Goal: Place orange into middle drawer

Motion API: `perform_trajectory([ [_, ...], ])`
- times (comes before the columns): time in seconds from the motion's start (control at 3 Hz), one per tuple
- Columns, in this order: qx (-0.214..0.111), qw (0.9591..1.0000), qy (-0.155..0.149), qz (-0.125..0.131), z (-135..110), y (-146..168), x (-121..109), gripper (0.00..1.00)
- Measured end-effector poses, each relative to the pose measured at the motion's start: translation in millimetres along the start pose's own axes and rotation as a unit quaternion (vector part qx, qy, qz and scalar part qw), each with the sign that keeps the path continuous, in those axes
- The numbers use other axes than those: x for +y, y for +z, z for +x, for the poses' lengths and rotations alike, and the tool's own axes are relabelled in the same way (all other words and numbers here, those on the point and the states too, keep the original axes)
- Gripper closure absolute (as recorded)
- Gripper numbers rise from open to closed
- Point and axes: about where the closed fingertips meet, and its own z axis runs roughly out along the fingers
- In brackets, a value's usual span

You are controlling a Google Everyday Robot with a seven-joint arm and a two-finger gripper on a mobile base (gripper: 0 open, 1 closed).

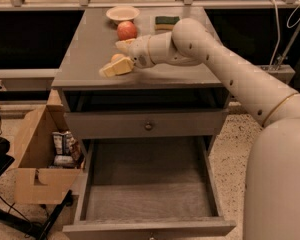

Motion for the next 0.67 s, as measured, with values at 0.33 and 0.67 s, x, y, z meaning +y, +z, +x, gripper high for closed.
perform_trajectory([
  [0.33,0.009,0.9999,-0.004,-0.013,10.0,14.8,4.2,0.41],
  [0.67,0.011,0.9998,-0.002,-0.017,18.0,22.6,7.6,0.65],
])
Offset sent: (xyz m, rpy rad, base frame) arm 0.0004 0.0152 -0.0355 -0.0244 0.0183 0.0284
